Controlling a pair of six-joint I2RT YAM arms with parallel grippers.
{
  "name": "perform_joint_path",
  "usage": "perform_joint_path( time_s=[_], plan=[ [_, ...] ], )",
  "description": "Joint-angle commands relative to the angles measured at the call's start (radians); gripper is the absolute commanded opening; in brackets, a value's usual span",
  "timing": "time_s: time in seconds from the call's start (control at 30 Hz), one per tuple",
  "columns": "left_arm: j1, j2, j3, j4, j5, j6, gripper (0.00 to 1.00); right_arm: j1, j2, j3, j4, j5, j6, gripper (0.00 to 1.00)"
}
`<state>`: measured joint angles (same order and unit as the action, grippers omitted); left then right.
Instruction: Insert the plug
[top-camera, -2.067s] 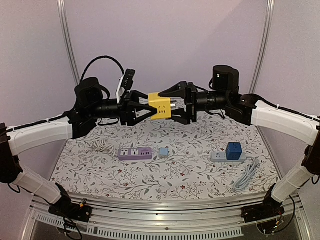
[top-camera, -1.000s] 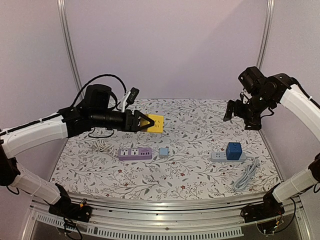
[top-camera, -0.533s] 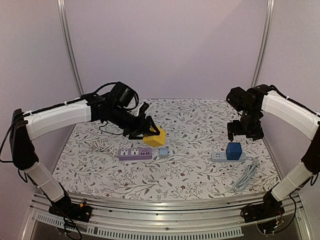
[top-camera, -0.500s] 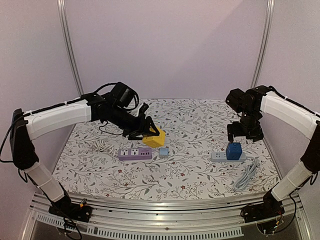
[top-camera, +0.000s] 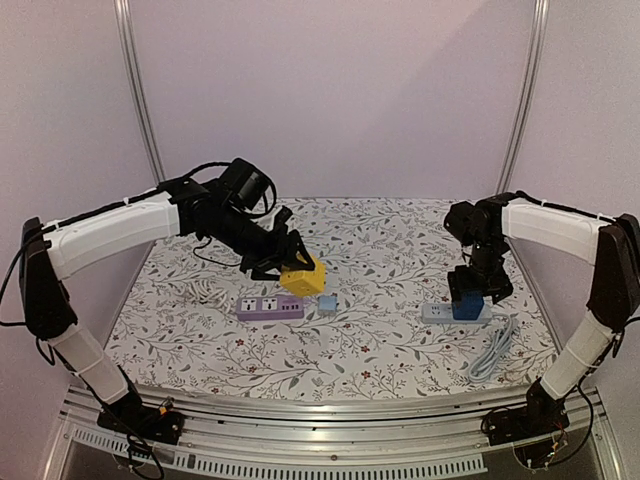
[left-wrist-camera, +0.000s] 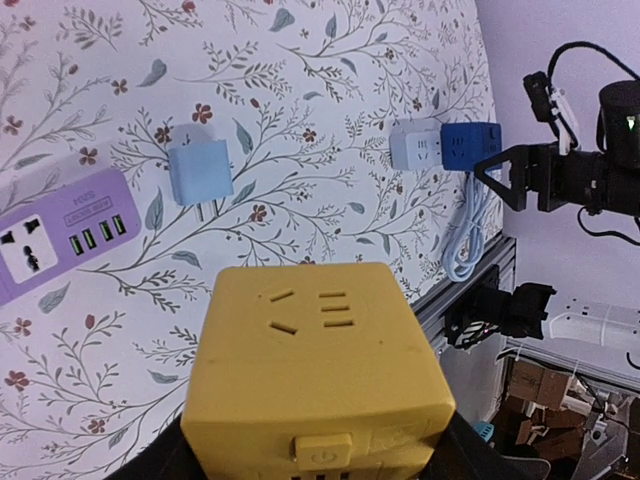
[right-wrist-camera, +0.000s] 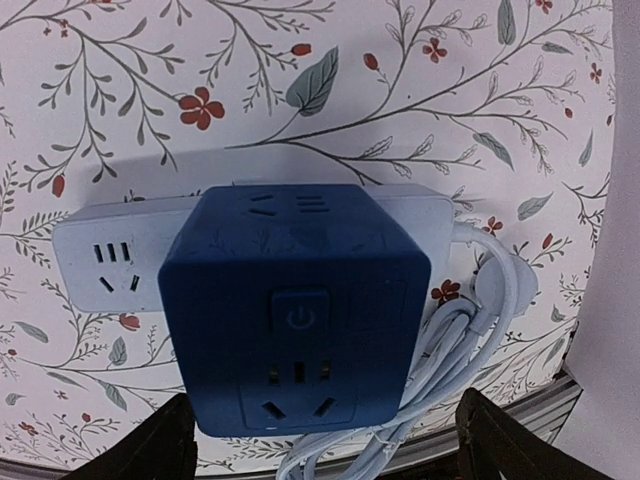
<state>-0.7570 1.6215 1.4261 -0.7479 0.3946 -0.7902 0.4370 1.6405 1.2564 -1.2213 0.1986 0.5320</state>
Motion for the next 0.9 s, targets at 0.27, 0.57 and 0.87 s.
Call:
perform_joint_path(
  time_s=[0.27, 0.57, 0.87],
  plan=[
    [-0.016, -0.006, 0.023, -0.027, 0.004, 0.004, 0.0, -0.017, 0.045, -0.034, 0.102, -0.059, -0.037, 0.71],
    [-0.016, 0.005, 0.04, -0.067, -0.015, 0.019, 0.0, -0.008, 0.055, 0.009, 0.064, -0.129, -0.024, 0.42],
    [-0.016, 0.001, 0.054, -0.11, -0.024, 0.0, 0.0, 0.131, 0.068, 0.116, 0.007, -0.178, 0.119, 0.4]
  ],
)
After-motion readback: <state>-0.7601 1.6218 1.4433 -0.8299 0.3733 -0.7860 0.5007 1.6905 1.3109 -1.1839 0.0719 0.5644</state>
